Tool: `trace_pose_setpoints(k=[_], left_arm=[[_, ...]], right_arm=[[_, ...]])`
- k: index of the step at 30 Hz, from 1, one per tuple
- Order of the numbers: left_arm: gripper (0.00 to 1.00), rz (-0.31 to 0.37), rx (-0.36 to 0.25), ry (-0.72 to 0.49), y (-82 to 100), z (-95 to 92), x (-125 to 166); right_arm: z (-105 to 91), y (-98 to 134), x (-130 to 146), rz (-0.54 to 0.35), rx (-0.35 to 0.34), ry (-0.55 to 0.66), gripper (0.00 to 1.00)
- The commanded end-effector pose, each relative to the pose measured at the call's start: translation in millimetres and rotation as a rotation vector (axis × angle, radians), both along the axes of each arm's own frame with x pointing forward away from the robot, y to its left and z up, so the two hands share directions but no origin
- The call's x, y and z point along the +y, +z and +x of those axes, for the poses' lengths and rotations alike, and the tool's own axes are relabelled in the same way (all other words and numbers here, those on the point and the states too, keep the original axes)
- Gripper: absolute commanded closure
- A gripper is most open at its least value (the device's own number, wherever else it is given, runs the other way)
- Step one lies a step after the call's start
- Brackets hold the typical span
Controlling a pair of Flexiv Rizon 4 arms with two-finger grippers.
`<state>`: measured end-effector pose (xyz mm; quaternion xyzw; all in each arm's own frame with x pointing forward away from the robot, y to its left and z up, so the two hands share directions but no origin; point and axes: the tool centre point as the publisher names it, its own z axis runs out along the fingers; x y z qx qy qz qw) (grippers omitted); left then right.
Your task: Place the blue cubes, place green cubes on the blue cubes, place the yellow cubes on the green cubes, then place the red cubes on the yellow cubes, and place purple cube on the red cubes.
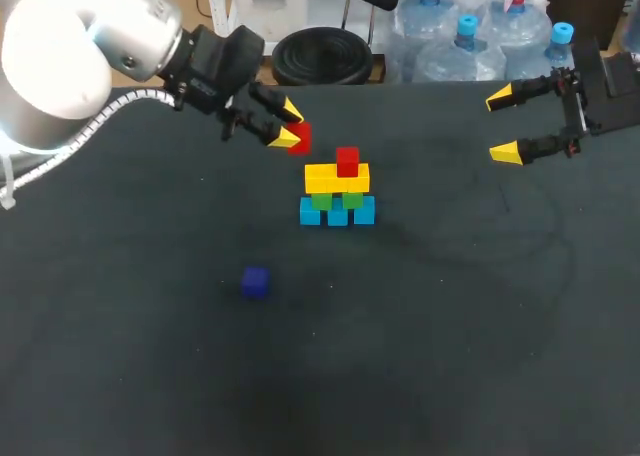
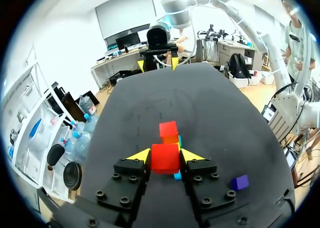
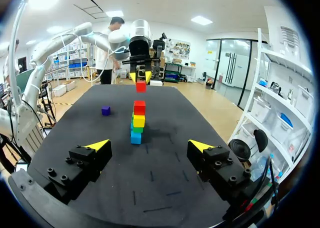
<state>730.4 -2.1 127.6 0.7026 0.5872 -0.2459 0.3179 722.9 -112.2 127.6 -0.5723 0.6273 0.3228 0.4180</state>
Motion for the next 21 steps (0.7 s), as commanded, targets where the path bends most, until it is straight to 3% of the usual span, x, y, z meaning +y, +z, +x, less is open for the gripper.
trace_pose_setpoints(k=[1, 21], left_arm=[[1.00, -0.005, 0.002, 0.001, -5.3, 2.9, -7], [1.00, -0.015, 0.026, 0.020, -17.8, -7.0, -21]], right_arm=[[0.5, -1, 0, 0.001, -0.001, 0.000, 0.00], [0.5, -1, 0, 0.001, -0.001, 0.000, 0.00]])
